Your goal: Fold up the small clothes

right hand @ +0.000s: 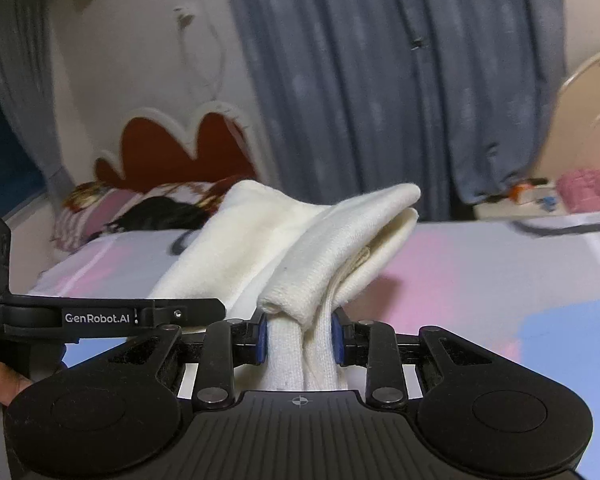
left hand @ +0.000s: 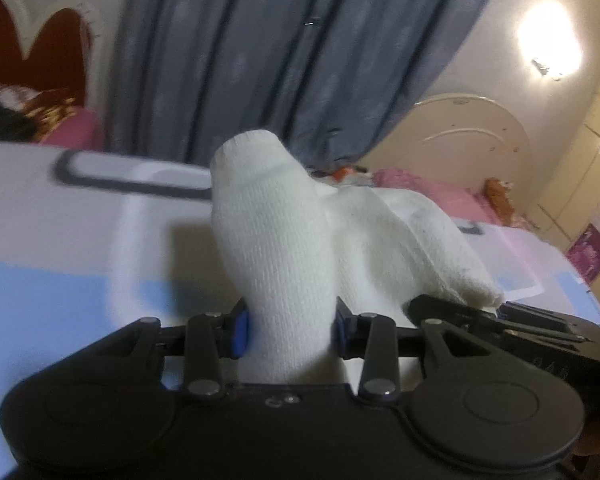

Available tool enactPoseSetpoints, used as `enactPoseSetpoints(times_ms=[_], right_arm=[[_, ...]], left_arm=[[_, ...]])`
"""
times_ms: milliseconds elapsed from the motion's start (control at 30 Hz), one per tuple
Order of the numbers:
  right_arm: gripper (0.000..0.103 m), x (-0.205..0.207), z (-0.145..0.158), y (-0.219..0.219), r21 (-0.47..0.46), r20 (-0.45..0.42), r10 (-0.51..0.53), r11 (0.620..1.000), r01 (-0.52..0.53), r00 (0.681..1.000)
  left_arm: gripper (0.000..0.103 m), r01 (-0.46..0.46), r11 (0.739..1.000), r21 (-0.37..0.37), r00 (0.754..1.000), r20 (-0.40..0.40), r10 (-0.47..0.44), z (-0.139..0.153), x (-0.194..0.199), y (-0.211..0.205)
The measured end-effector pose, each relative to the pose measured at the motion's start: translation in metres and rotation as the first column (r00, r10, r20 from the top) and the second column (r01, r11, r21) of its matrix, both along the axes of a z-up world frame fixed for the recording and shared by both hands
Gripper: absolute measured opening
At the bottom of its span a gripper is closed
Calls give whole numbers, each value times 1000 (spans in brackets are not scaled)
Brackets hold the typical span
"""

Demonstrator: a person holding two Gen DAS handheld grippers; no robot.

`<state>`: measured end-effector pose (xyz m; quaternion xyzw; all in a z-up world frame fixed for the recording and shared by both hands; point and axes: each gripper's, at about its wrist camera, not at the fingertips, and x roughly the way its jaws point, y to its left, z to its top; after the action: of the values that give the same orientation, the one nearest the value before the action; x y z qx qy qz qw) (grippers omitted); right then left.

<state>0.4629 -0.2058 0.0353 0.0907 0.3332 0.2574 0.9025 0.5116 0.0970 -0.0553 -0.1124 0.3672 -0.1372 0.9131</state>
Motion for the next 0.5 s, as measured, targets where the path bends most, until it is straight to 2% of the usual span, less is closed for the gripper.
enactPoseSetpoints(times_ms=[133, 233, 300, 333, 433, 500], right_arm=[[30, -6, -23, 51, 26, -36, 66, 998, -65, 997], [30, -8, -44, 78, 35, -87, 105, 994, -103, 991], [30, -3, -66, 90, 4, -123, 114, 993, -115, 986], [30, 1, -78, 92, -8, -153, 98, 995, -100, 983], [32, 17, -93, 77, 108, -255, 56, 994, -30, 965], [34, 23, -92, 79, 105, -273, 52, 994, -24, 961]], left_arm=[[37, -27, 999, 16, 999, -38, 28, -18, -14, 47], [39, -52, 999, 1, 995, -84, 52, -41, -20, 70], [46, -67, 997, -47, 994, -87, 62, -57, -23, 83], [54, -83, 993, -78, 994, -84, 76, -64, -24, 89], [61, -90, 992, -94, 995, -56, 85, -70, -27, 92], [64, -93, 992, -89, 995, -46, 89, -71, -28, 91]])
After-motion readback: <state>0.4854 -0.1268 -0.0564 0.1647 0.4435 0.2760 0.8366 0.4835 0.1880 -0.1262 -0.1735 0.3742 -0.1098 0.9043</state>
